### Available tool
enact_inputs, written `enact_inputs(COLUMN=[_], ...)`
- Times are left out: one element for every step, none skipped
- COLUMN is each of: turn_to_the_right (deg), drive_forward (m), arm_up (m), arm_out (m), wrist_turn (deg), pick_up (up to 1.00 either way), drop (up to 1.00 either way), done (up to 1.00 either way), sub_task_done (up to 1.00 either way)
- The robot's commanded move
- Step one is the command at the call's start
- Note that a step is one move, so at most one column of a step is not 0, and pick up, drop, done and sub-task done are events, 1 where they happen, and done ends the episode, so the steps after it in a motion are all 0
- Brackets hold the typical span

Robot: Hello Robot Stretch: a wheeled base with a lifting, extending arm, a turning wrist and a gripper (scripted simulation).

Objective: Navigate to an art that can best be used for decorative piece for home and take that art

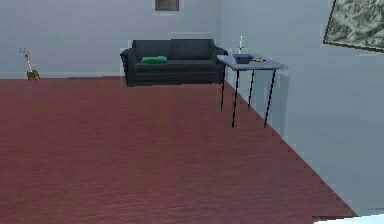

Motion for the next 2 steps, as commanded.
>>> enact_inputs(turn_to_the_right=[0.0,0.0], drive_forward=[0.00,0.00], arm_up=[0.00,0.00], arm_out=[0.00,0.00], wrist_turn=[45.0,45.0], pick_up=[0.00,0.00], drop=[0.00,0.00], done=[0.00,0.00], sub_task_done=[0.00,0.00])
